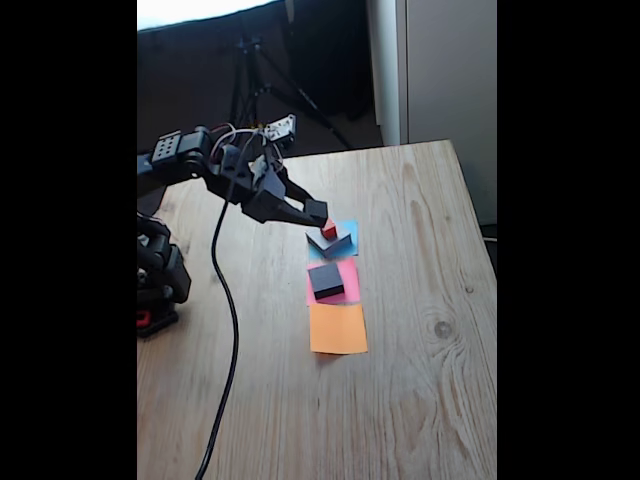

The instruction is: Tower of hanoi

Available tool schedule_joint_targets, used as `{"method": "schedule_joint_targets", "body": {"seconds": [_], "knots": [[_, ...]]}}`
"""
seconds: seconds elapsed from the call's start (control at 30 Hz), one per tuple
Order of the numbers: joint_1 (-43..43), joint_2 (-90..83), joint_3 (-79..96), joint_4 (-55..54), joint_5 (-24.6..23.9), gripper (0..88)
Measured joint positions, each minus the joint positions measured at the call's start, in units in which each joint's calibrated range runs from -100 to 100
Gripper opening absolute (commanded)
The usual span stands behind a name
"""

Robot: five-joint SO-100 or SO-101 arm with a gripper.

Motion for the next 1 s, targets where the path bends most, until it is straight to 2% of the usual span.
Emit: {"method": "schedule_joint_targets", "body": {"seconds": [0.23, 0.5, 0.73, 1.0], "knots": [[3.1, 6.3, -25.1, 19.4, 0.9, 1.3], [6.5, 8.0, -42.3, 32.2, 3.1, 1.2], [11.0, 6.4, -36.2, 32.1, 7.6, 1.2], [15.6, 0.0, -13.1, 19.1, 9.7, 1.3]]}}
